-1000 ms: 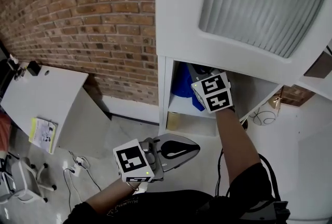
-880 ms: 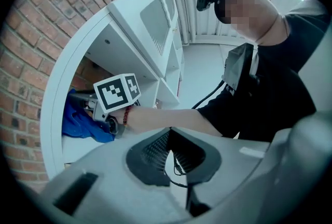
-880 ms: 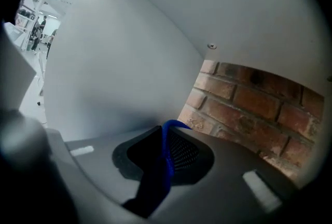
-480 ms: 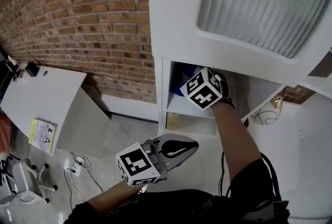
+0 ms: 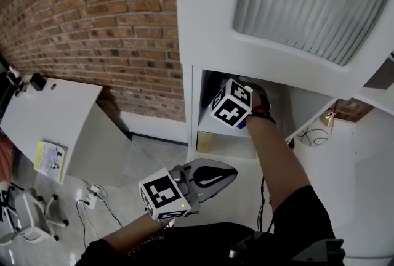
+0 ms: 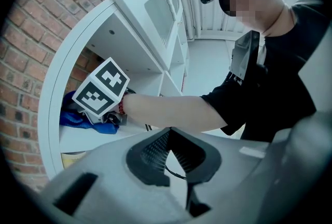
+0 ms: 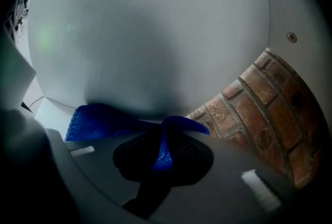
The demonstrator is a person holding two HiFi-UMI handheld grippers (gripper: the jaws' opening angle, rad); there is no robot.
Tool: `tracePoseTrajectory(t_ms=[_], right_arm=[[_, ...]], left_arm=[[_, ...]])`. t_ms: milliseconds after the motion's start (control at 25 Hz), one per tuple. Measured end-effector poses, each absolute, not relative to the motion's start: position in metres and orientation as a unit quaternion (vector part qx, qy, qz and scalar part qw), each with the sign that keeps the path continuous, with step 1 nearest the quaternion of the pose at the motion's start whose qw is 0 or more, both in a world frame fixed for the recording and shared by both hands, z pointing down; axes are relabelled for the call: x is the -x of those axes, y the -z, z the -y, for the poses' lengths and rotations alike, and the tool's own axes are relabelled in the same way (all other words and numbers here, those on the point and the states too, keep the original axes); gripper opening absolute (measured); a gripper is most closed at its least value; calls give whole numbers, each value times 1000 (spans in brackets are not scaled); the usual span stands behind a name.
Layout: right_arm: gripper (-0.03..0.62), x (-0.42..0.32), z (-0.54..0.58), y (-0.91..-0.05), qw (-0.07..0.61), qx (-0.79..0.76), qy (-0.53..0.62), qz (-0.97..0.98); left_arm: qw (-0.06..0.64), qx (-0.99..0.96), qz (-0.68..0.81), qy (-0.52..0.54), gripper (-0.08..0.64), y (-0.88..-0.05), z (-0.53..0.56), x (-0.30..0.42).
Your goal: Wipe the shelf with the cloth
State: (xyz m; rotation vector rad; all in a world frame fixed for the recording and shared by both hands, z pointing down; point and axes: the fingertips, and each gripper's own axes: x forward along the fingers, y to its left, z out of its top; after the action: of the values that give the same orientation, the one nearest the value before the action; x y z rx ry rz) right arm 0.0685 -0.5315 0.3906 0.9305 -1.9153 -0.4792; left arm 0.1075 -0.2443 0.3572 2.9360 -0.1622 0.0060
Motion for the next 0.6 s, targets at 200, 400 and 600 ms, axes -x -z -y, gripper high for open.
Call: tracePoseTrajectory(t_ms=[200,400,600], right_arm=[[40,-83,534,-393,479,-395,177,764],[38,-107,536,-392,487,-422,164,747],[34,-137,537,-392,488,-455,140,731]], left_arm=[[93,-995,46,-2,0,-352,239,-113],[88,-995,45,0,0,-347,234,-113],[85,-996,42,-1,0,-345,227,-114]])
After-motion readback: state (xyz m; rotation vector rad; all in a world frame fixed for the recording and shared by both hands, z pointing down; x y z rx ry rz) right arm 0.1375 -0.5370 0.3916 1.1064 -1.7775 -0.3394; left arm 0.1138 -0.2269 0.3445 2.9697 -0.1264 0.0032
